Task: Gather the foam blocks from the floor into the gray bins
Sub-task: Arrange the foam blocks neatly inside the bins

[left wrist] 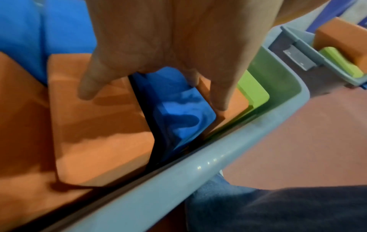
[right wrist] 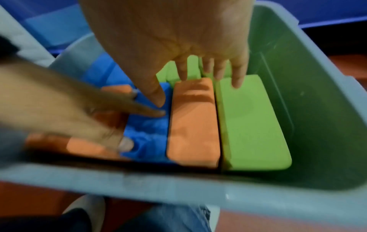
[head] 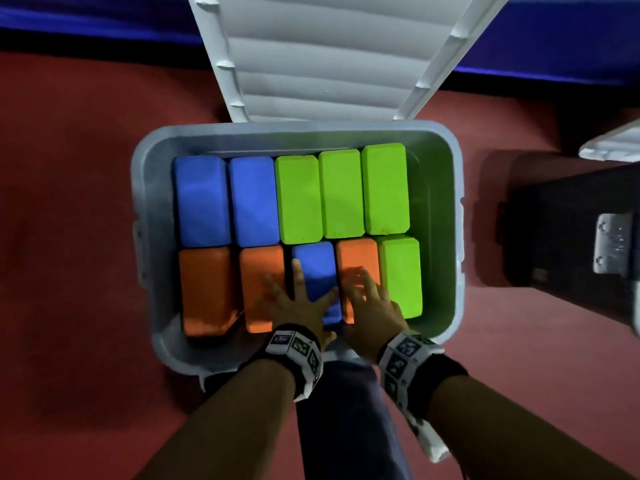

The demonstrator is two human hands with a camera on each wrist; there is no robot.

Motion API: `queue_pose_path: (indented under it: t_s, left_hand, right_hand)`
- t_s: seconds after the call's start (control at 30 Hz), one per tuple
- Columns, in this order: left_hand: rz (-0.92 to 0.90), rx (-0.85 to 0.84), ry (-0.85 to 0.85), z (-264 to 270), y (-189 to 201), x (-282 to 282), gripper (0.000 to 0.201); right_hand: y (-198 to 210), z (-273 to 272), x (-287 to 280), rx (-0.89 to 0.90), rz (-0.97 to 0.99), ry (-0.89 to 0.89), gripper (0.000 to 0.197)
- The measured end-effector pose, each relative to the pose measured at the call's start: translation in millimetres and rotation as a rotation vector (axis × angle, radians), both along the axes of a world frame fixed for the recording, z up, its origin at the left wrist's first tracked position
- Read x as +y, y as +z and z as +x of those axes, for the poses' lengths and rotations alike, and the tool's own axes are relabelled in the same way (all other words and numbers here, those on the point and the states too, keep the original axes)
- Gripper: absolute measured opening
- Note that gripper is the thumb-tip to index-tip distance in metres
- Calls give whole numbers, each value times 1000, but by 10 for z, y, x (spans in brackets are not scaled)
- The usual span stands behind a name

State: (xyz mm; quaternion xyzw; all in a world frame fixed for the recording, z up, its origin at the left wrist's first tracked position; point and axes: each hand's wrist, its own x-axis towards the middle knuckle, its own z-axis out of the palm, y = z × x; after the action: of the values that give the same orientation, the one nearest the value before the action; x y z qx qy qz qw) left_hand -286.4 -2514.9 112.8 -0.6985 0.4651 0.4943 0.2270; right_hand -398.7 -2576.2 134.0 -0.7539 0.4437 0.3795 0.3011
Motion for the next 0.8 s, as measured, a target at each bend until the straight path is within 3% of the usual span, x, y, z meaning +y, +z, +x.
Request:
queue_pose_path:
  t_s: [0.17,0.27,0.37,0.5,0.57,0.63,0.73,0.8]
  left_hand:
    - [19,8,-95,172,78,69,68]
    - [14,-29,-202,361,97,219,72]
    - [14,22,-265,491,106,266,76]
    - [-86,122,-184,522,115,235,69]
    - [-274,61,-14,574,135,299,65]
    - [-380,-101,370,714,173,406,67]
    - [-184,-242,925,1033,166,554,84]
    - [-101,-252,1051,1147,137,586,88]
  right_hand:
    - [-184,-93,250,-61,80,-165,88]
    - [-89,-182,235,-145,-14,-403,84]
    - [44,-332,196,-4,-189,-504,81]
    - [11,-458,60,126,-201,-661,86]
    - [-46,-425,9,168,-236,-730,92]
    - [-67,-318,6,194,-321,-702,89]
    - [-103,-27,147,51,-316,-575,79]
    - [-143,183,308,-85,-218,-605,79]
